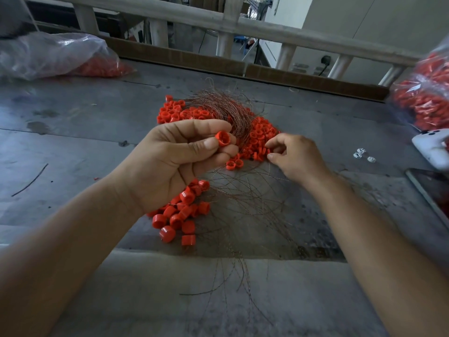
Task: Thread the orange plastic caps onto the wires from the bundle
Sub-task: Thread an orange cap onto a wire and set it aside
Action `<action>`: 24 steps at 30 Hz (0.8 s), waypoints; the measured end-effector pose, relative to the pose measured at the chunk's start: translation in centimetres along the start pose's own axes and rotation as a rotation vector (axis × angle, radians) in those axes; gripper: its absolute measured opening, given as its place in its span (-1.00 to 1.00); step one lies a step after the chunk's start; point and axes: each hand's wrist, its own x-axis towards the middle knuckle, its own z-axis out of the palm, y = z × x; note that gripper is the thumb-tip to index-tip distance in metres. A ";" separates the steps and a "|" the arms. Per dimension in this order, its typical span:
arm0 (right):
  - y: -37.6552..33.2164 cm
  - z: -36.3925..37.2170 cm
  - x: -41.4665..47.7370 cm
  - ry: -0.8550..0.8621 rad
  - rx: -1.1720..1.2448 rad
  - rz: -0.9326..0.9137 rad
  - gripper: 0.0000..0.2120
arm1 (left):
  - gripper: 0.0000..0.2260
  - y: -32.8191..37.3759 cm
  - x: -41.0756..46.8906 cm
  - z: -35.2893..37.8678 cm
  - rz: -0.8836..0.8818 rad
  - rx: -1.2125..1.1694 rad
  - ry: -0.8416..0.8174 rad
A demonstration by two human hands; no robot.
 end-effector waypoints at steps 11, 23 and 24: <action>-2.4 -3.0 -1.2 -0.050 0.811 0.033 -0.88 | -0.78 -0.3 0.1 0.1 -0.028 0.103 0.054; -5.8 -2.9 -3.7 -0.463 1.249 -0.024 -0.81 | -0.82 -0.3 0.1 0.3 -0.013 0.108 0.095; -5.8 -2.9 -3.7 -0.466 1.253 -0.022 -0.81 | -0.82 -0.3 0.1 0.3 -0.011 0.108 0.096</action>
